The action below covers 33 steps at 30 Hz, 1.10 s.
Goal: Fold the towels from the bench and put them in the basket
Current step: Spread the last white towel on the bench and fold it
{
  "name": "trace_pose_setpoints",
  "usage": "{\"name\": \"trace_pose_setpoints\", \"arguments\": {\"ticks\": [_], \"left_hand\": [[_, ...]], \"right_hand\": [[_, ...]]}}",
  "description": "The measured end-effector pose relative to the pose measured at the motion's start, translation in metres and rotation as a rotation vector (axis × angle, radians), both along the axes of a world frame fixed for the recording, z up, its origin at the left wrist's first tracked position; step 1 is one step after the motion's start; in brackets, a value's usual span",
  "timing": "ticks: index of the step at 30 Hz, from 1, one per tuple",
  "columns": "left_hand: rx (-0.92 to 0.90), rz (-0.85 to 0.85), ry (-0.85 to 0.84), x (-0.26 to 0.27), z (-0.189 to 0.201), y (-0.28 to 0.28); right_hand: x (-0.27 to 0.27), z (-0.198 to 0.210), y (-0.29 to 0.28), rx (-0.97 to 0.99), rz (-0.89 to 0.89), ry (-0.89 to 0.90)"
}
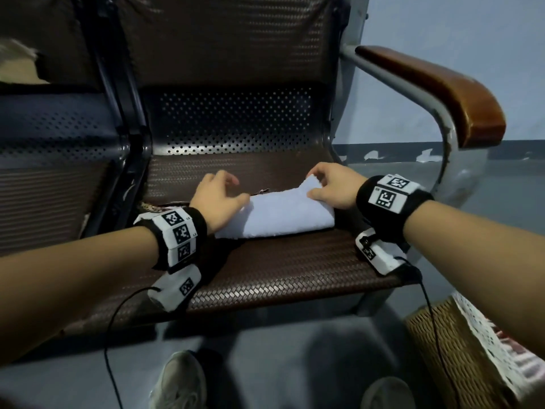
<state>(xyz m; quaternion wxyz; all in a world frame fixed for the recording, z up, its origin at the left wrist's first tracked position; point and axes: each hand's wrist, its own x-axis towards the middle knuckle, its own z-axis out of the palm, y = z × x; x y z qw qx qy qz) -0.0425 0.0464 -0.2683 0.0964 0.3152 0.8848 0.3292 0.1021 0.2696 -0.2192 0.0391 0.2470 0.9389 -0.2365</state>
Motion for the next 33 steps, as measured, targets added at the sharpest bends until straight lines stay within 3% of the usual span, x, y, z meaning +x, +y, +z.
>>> {"name": "trace_pose_setpoints", "arguments": {"ticks": [2,4,6,8,11,14,17,20,23,25,27,30,33], "left_hand": [[-0.059,-0.204,-0.042,0.006,0.004,-0.001],[-0.237,-0.357,-0.111,0.014,0.006,-0.004],[-0.413,-0.449,0.070,0.018,0.008,-0.005],[-0.462,-0.471,0.262,0.019,0.024,-0.003],[-0.295,-0.434,0.336,0.032,0.071,0.006],[-0.038,-0.461,0.287,0.068,0.127,0.017],[0.090,-0.598,0.298,0.119,0.171,0.033],[0.180,-0.758,0.369,0.172,0.195,0.065],[0.330,-0.826,0.384,0.230,0.202,0.109],[0.433,-0.852,0.315,0.264,0.195,0.147],[0.436,-0.891,0.114,0.296,0.178,0.185],[0.246,-0.878,-0.312,0.340,0.132,0.234],[0.001,-0.902,-0.548,0.378,0.072,0.273]], "right_hand": [[-0.003,0.001,-0.004,0.080,-0.013,0.001],[-0.005,0.007,-0.011,0.145,0.014,0.058],[-0.004,0.015,-0.024,0.151,0.165,0.025],[0.004,0.014,-0.039,0.155,0.307,-0.121],[0.028,0.019,-0.055,0.134,0.278,-0.162],[0.060,0.049,-0.058,0.138,0.238,0.009],[0.113,0.084,-0.053,0.004,0.195,0.142],[0.179,0.108,-0.039,-0.141,0.098,0.309],[0.243,0.121,-0.016,-0.193,-0.119,0.453],[0.284,0.116,0.003,-0.279,-0.318,0.553],[0.324,0.103,0.021,-0.362,-0.511,0.641],[0.374,0.070,0.045,-0.500,-0.772,0.786],[0.411,0.023,0.068,-0.574,-1.025,0.913]]}}
